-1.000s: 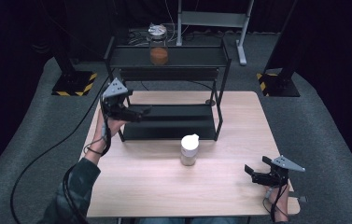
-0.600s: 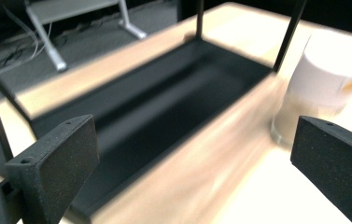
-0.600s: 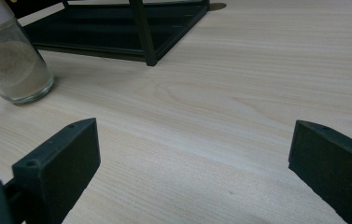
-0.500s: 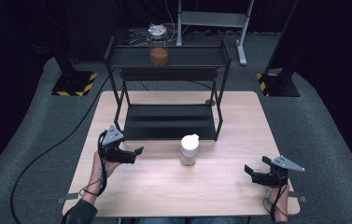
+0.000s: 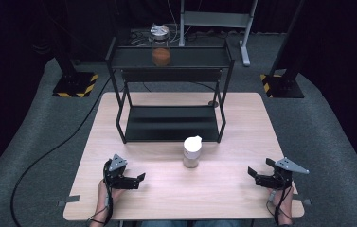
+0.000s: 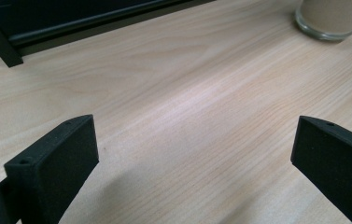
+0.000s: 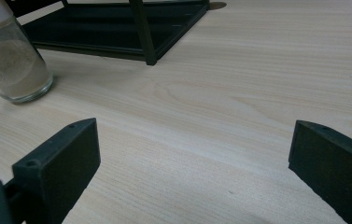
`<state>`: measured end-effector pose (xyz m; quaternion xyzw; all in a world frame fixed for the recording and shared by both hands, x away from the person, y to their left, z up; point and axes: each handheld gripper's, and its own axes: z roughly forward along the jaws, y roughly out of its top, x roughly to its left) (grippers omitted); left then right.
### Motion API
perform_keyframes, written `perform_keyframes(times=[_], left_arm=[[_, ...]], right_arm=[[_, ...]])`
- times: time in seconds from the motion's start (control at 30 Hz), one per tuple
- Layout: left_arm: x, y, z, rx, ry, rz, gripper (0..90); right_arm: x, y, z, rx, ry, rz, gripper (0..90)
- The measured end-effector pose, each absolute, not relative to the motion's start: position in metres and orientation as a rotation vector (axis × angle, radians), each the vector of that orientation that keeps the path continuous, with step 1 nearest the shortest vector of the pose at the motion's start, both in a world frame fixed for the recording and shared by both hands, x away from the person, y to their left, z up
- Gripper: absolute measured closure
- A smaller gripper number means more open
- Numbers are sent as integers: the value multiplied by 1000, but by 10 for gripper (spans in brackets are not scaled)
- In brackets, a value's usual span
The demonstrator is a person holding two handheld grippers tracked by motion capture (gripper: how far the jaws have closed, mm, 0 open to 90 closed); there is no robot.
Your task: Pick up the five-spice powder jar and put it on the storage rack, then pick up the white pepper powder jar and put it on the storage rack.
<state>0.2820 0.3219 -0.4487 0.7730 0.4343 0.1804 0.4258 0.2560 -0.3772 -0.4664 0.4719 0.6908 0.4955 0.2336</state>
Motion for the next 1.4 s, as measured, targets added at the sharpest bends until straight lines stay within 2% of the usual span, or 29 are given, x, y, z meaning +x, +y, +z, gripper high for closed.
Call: perform_keyframes(times=[0.23, 0.73, 0.97, 1.13, 1.4], left_arm=[[285, 322, -449, 1924, 1118, 429, 1], [294, 293, -438, 2065, 1181, 475, 0], [294, 288, -437, 2081, 1179, 494, 0], [294, 288, -437, 2081, 1179, 494, 0], [294, 288, -437, 2080, 1180, 495, 0]], right_arm=[[256, -377, -466, 1298, 1898, 1359, 10], [256, -373, -464, 1268, 1924, 1330, 8], [253, -347, -455, 1203, 1974, 1165, 0], [258, -334, -453, 1175, 2001, 1219, 0], [286, -284, -439, 1010, 2133, 1304, 0]])
